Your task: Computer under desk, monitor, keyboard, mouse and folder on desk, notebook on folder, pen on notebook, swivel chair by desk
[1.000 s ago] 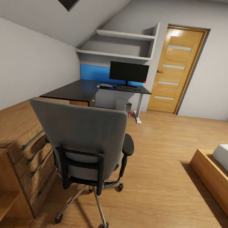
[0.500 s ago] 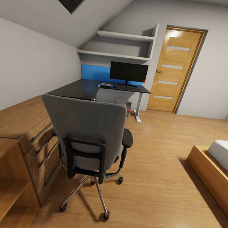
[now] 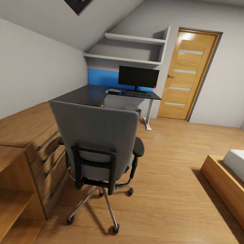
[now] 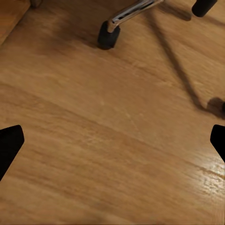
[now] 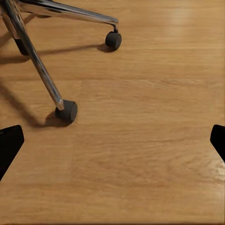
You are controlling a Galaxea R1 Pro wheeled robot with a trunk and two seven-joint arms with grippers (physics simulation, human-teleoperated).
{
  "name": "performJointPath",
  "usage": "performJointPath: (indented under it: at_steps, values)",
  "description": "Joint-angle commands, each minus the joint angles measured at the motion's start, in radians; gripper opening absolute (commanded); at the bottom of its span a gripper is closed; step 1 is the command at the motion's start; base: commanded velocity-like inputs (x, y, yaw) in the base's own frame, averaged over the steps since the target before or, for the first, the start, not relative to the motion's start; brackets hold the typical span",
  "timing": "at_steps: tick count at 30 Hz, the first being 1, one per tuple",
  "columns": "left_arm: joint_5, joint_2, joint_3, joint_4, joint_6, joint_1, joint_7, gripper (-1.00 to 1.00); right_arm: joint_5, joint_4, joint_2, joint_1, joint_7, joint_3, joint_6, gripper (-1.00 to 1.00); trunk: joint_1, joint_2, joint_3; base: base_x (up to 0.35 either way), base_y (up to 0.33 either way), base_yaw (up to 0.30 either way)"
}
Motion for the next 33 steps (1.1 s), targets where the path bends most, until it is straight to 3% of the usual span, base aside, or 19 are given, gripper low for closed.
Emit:
performJointPath:
  at_steps: [1,18,33]
  values:
    - [0.010,0.001,-0.007,0.001,-0.005,-0.001,0.004,1.00,-0.007,0.001,0.000,-0.001,-0.005,0.009,-0.003,1.00,0.000,0.000,-0.001,-0.031,0.091,0.000]
    - [0.010,0.001,-0.007,0.002,-0.005,-0.001,0.004,1.00,-0.007,0.001,-0.001,-0.001,-0.005,0.010,-0.004,1.00,0.000,0.000,-0.001,-0.002,0.010,0.000]
    - [0.010,0.001,-0.007,0.002,-0.005,-0.001,0.004,1.00,-0.005,0.001,-0.002,-0.001,-0.005,0.010,-0.003,1.00,0.000,0.000,-0.001,0.000,0.112,0.000]
